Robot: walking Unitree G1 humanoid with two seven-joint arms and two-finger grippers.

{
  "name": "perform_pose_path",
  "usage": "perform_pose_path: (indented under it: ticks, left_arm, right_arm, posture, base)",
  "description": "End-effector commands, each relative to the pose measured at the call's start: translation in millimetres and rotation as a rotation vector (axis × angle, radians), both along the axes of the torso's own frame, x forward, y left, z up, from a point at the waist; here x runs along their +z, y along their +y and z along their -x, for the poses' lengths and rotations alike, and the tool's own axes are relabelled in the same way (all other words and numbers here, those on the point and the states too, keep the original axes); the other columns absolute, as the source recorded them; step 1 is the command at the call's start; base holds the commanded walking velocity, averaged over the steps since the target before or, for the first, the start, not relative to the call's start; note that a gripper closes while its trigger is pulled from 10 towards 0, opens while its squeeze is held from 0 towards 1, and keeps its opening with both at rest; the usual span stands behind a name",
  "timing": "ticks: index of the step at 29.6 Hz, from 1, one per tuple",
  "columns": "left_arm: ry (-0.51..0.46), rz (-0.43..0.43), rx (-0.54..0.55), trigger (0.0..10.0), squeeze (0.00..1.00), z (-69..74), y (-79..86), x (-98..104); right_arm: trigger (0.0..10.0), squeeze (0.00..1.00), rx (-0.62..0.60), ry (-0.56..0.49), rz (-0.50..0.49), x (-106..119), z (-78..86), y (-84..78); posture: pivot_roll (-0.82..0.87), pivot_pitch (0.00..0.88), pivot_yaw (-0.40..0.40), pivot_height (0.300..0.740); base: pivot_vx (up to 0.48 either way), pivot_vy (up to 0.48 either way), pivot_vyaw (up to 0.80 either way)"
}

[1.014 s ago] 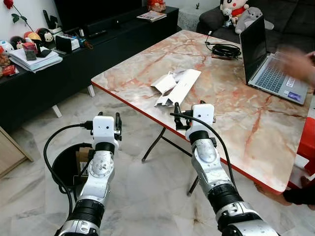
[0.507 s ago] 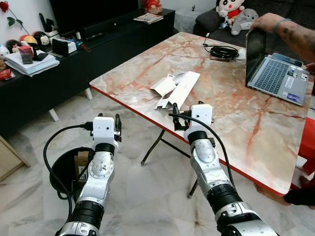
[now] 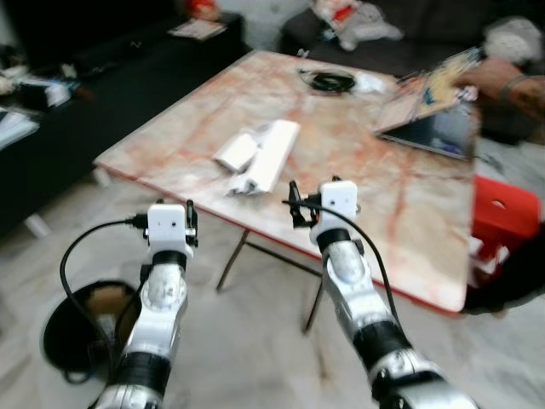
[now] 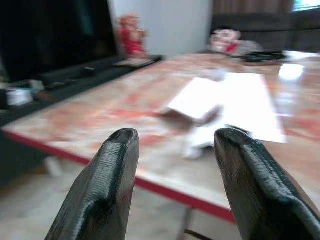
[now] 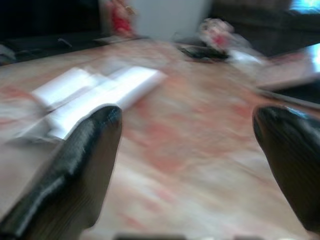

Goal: Picking trash to rubbish bin

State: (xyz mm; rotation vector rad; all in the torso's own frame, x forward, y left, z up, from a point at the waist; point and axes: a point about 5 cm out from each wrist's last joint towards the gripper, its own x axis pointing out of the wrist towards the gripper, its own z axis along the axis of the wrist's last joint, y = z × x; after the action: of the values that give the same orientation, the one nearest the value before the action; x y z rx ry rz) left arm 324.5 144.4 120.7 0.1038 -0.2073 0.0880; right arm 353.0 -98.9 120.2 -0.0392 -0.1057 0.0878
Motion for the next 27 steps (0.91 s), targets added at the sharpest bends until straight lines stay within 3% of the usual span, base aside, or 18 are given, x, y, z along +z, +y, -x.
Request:
perform_pose_path:
  ticks: [1,17,27]
  left_arm:
    - [-0.002,-0.014,0.02,10.0,0.0,0.3,7.8,1.5]
    - [0.005,-0.013,0.021,10.0,0.0,0.8,7.7,1.5]
    - [0.013,-0.003,0.021,10.0,0.0,1.2,6.8,0.2]
  right_arm:
    - [10.0,0.0,0.025,-0.016,-0.014,5.0,0.0,10.7]
    - [10.0,0.0,0.045,-0.004,-0.022,2.8,1.1,13.2]
    - [10.0,0.0,0.078,0.003,-0.026,0.9,2.8,18.3]
  posture:
    - [-0.02,0.0,-0.001,0.74]
    - [-0.02,0.0,-0.002,0.74]
    - [-0.02,0.0,-0.001,0.74]
  base:
    - [0.0,0.0,-0.8]
    - [0.0,0.0,-0.79]
    - [0.0,0.0,0.0]
